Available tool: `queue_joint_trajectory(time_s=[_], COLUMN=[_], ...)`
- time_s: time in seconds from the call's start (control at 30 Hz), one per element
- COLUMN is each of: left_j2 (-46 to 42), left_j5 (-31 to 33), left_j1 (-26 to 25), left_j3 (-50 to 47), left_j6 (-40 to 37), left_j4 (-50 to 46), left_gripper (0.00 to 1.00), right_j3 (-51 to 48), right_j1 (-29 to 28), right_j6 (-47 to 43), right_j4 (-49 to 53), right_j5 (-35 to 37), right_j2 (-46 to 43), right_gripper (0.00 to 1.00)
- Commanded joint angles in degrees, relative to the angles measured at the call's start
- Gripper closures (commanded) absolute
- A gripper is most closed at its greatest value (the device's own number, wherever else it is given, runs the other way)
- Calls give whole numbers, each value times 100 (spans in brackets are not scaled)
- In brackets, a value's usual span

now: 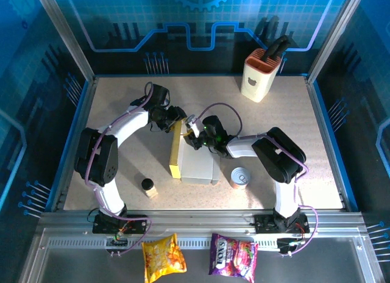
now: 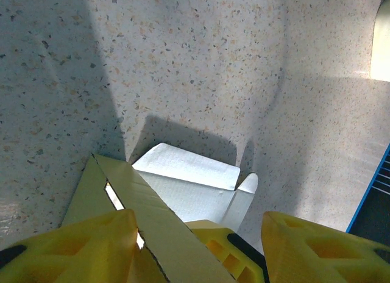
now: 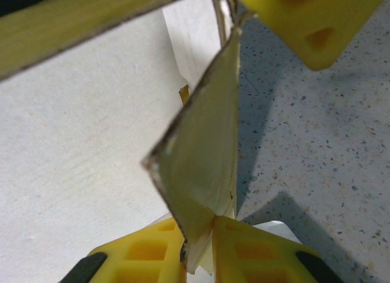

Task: Fold the paper box

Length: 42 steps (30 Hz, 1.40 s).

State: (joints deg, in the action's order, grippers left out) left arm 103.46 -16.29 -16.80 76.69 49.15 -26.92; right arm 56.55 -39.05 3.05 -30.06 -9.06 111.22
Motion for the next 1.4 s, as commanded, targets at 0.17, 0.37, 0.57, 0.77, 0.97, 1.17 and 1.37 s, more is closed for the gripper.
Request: queue_joint_trajectory(time_s=[0.17, 0.37, 0.57, 0.77, 0.97, 1.17, 1.37], left_j2=[-154, -352, -441, -422, -424, -423, -309], left_j5=[-262, -242, -225, -242, -308, -418, -478], left_j1=[-177, -242, -276, -300, -322, -335, -369], left_j3=[-92, -125, -215, -237, -321, -404, -277], left_j6=[-255, -444, -448, -456, -474, -626, -1010], left_j4=[-375, -585, -655, -622, -539, -441, -637], left_gripper=[41, 41, 39, 43, 49, 53, 53], right_j3=[153, 136, 131, 101, 95, 147, 183], right_j1=[-94, -77, -85, -89, -86, -85, 8], right_j6=[66, 55, 24, 91, 141, 60, -131], right_j4=[-473, -408, -552, -789, -913, -765, -375], right_j5=[-208, -170, -613, -1071, -1306, -1319, -1368], right_j2=[-205, -206, -179, -183, -151, -188, -355], right_gripper=[92, 94, 88, 83, 81, 79, 72])
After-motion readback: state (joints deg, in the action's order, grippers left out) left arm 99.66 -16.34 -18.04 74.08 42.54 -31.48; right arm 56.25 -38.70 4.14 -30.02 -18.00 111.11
